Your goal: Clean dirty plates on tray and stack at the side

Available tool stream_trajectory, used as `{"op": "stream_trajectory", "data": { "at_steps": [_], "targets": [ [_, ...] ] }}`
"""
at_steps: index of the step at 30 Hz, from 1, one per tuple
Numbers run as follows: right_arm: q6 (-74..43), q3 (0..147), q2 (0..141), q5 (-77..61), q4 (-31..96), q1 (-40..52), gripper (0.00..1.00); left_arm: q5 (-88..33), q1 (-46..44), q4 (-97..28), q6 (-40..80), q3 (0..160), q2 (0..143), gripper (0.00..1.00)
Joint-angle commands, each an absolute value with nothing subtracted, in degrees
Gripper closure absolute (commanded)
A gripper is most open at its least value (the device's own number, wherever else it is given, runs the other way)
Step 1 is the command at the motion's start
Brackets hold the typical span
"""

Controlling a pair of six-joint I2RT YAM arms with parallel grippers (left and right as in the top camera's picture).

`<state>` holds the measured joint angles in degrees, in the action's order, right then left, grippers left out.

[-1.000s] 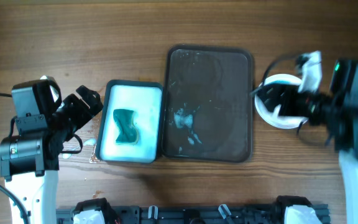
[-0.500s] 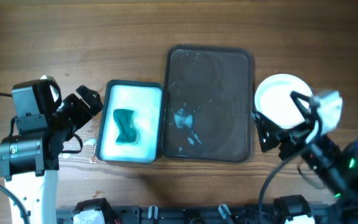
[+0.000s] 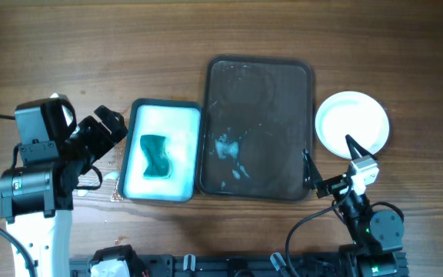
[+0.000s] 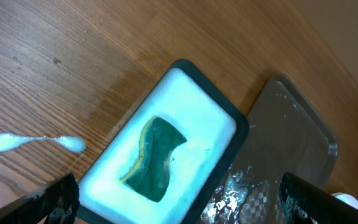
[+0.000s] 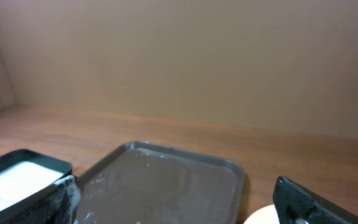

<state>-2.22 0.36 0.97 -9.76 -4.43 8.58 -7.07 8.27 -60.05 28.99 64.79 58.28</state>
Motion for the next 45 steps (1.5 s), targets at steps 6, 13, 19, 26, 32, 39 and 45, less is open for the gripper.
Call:
{"op": "stream_trajectory", "data": {
  "at_steps": [6,13,19,26,32,39,45],
  "targets": [
    [-1.52,0.32,1.02,-8.34,-0.60,8.34,0.00,-6.31,8.64,-59.88,28.73,65.25,58.24,0.00],
    [-1.54,0.32,1.02,-8.34,-0.60,8.34,0.00,-6.31,8.64,-59.88,28.73,65.25,58.24,0.00],
    [-1.54,0.32,1.02,-8.34,-0.60,8.34,0.00,-3.60,7.70,-55.61,28.23,60.95,51.16,0.00],
    [-1.52,0.32,1.02,-8.34,-0.60,8.34,0.00,-8.23,-0.84,-20.10,22.46,30.52,22.98,0.00],
    [-1.54,0.32,1.02,-8.34,-0.60,8.34,0.00,-7.88,-0.84,-14.06,22.52,12.51,3.77,0.00],
    [-1.54,0.32,1.02,-8.34,-0.60,8.34,0.00,-8.05,-0.91,-5.37,22.90,1.28,0.16,0.00],
    [-1.52,0.32,1.02,-8.34,-0.60,8.34,0.00,-6.98,-1.54,-1.08,23.07,0.32,0.16,0.00]
  ]
}}
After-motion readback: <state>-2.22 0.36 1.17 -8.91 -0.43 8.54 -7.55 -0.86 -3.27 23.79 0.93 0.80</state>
